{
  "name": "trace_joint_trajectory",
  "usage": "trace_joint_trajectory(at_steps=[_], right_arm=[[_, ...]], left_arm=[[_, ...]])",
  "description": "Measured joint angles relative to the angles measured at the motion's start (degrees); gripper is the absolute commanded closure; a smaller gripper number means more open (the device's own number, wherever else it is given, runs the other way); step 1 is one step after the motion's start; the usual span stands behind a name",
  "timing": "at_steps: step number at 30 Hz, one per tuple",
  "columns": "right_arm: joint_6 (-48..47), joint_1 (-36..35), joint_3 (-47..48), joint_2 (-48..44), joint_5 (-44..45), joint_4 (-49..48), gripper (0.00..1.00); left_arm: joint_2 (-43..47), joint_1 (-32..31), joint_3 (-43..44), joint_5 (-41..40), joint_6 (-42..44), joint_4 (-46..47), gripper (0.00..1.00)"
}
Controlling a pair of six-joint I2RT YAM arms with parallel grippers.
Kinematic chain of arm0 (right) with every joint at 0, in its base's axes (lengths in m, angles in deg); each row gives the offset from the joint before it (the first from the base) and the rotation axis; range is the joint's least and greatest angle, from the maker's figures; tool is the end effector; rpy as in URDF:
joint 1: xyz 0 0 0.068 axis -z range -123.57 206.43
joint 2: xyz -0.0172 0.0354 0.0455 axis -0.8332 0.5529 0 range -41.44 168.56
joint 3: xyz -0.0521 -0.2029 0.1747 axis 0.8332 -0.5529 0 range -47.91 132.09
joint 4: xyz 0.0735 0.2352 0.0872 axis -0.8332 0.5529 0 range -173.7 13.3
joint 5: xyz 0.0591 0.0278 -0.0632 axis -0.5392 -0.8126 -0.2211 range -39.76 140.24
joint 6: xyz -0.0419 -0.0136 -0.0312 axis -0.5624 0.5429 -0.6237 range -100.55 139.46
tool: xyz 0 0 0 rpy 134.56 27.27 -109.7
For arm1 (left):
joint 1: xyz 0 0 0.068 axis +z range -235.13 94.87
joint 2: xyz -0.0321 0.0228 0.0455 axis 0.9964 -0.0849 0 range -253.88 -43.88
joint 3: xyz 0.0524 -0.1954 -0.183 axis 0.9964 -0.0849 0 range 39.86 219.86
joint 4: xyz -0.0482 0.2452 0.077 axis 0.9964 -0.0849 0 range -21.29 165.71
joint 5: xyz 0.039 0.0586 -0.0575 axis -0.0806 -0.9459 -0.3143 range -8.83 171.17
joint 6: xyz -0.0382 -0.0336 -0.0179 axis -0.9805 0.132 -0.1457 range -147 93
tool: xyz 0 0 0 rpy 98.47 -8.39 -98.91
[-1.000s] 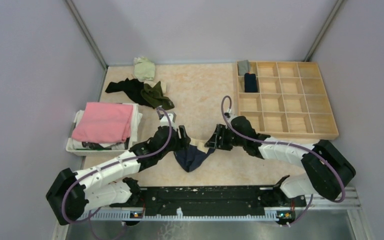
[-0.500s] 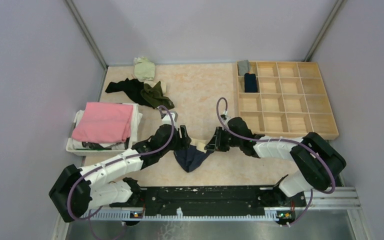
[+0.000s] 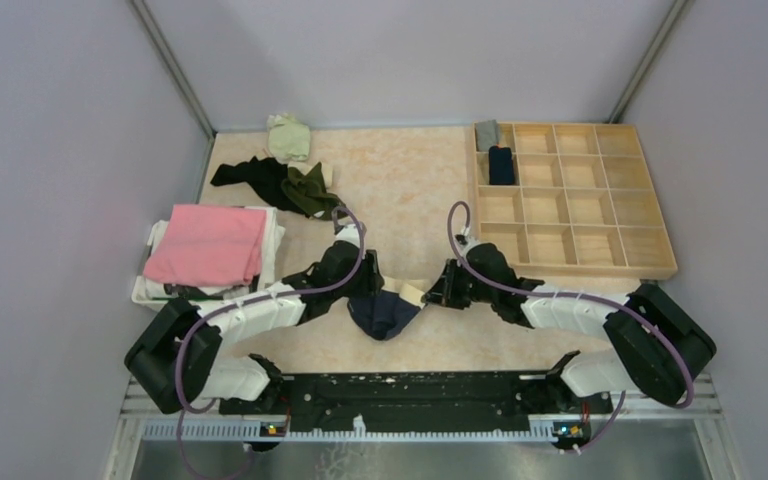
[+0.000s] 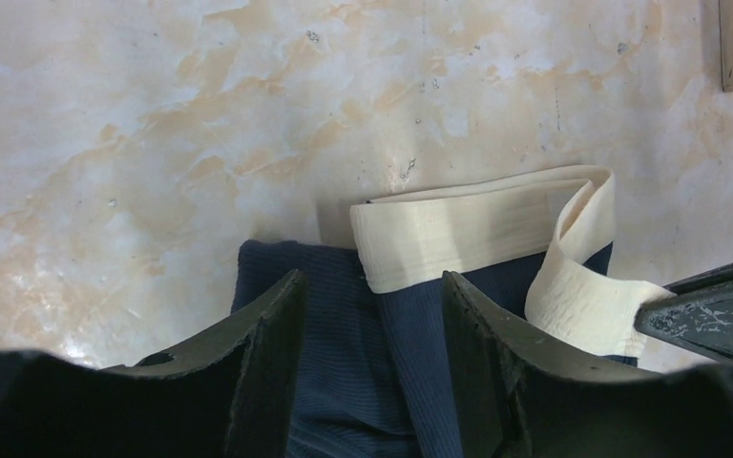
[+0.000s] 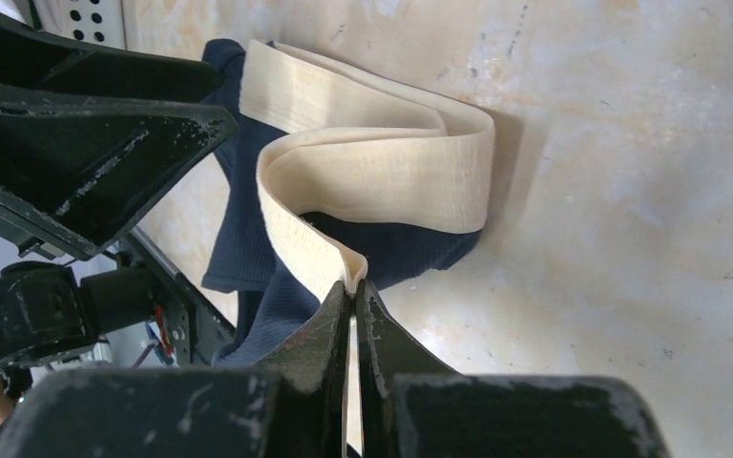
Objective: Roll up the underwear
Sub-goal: Fold the underwear at the center of the board.
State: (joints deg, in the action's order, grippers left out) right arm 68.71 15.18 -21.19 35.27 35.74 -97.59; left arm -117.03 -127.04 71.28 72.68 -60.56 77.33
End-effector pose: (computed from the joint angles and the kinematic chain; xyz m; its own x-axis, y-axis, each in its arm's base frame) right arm 0.1823 0.1718 0.1574 -0.8880 0.1968 -0.4156 -0.1804 0.6822 0.7085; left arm 0.1895 -0.1628 0.1774 -0.7182 -0.0900 -0.6900 0.2156 0.9141 -0.3436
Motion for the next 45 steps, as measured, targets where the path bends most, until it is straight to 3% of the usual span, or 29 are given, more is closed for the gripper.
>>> trace_joint_trajectory(at_steps=[17,21,25,29,34,39,45], right_arm=[[-0.17,0.0,-1.25,-0.61,0.92,1.55,1.0],[-0.2,0.0,-1.25,-1.22,1.11,1.57,1.0],[-1.05,0.0,-1.22,-2.25,1.79,2.75,1.0],[-3.87,0.0,-1.01,-6.69,5.14,8.24,1.0],[-10.86,0.0,3.89,-19.12,10.93,20.96,1.0],[-18.97,0.0,13.35,-30.03,12.96,30.12,1.0],[-24.24,0.0,22.01,-32.37,6.8,39.43,1.0]], left_arm=[[-9.86,1.44,3.28,3.91,2.25,4.92,0.54],[-10.95,1.44,3.28,4.61,2.25,5.22,0.69],[-11.13,1.6,3.3,4.59,2.29,5.53,0.99],[-10.45,2.1,5.01,3.54,3.17,3.28,1.0],[-0.35,2.97,9.07,-0.94,5.4,-1.42,1.0],[18.12,3.23,12.59,-5.86,8.83,-4.68,1.0],[34.91,3.23,14.67,-7.1,11.96,-11.93,1.0]])
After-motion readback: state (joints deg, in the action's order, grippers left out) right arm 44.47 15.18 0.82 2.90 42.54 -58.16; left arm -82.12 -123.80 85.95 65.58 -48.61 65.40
